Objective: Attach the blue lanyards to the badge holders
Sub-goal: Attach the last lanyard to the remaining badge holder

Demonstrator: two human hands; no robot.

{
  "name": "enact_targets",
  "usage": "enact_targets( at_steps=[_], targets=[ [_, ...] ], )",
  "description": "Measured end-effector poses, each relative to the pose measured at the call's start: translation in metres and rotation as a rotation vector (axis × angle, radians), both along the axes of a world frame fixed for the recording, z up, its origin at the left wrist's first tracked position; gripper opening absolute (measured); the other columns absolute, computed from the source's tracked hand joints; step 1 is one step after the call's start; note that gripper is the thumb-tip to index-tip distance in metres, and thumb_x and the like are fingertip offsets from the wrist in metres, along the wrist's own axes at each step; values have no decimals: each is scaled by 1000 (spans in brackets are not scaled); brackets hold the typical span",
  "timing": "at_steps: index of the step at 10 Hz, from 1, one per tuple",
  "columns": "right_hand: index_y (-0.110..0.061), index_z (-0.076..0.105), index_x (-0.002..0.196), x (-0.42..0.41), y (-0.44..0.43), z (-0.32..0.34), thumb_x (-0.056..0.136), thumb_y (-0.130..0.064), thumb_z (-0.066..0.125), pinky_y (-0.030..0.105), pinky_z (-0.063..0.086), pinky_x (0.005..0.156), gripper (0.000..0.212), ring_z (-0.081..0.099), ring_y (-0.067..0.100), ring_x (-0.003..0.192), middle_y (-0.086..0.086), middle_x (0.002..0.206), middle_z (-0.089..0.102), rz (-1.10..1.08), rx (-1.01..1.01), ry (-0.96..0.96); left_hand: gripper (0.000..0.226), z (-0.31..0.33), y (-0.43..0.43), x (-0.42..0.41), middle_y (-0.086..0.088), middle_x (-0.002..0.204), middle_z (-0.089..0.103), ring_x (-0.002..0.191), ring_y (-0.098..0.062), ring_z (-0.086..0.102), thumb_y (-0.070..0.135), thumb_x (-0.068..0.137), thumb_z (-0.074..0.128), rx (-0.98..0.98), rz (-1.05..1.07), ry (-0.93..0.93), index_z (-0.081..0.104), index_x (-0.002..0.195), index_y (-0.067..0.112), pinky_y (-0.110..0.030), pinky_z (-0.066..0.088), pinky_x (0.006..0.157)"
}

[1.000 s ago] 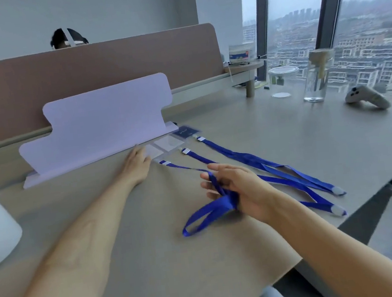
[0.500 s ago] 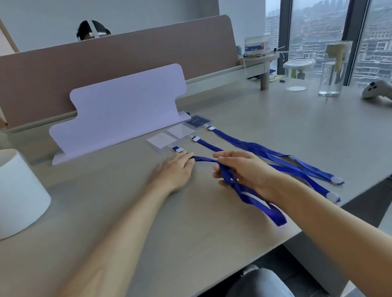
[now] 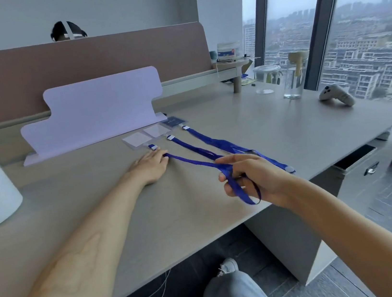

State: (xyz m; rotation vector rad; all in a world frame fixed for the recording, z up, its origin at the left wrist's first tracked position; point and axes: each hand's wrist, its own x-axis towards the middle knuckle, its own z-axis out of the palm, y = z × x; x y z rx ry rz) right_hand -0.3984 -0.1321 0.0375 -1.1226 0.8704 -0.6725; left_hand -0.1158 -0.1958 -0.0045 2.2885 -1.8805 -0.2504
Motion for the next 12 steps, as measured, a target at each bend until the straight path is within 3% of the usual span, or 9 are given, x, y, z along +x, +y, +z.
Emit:
enact_targets(
  at_steps=[1,2,3,4,5,9,12],
  targets=[
    [-4,61,119,-13,1,5,90,1,38,29,44,52,37,43,17,46,12,72,62,-35,47,-21,50,0,2,-3,3,162,9,148,-17,11,40,102,19,-8,4,-17,25,150,29,-38,12,119],
    [2,59,121,-20,0,7,89,-1,38,26,40,47,39,35,16,47,12,71,59,-35,62,-5,51,-5,4,-6,0,162,9,148,-19,13,39,102,22,-97,34,25,26,150,24,-38,14,119],
    [2,60,121,-24,3,5,92,-4,39,27,43,50,37,40,16,49,12,72,58,-3,71,-12,51,-8,10,-21,1,161,13,147,-17,15,38,102,24,-185,-2,98,27,150,20,-35,15,119],
    [-3,61,120,-26,10,-1,96,-8,40,29,46,53,32,46,19,50,11,70,57,21,64,-33,53,-9,14,-38,2,160,19,146,-18,20,42,101,22,-120,-50,59,28,149,21,-36,18,117],
    [-5,60,119,-29,15,-10,97,-6,37,30,45,52,32,47,21,50,11,66,55,12,41,-30,57,-10,11,-39,5,161,14,147,-16,16,47,100,21,-67,-27,-39,23,151,21,-37,15,118],
    [-7,57,110,-57,32,-18,102,-7,33,27,33,46,25,37,17,42,3,51,42,-191,31,26,59,-5,12,-44,6,162,7,149,-14,7,47,100,19,18,-20,-83,14,153,21,-38,10,119],
    [-7,60,111,-75,32,-17,97,-4,36,26,42,49,28,45,18,42,2,50,48,-283,-81,125,58,-7,12,-42,7,162,1,149,-13,3,44,101,18,-15,-25,-27,11,154,21,-38,8,120]
  ],
)
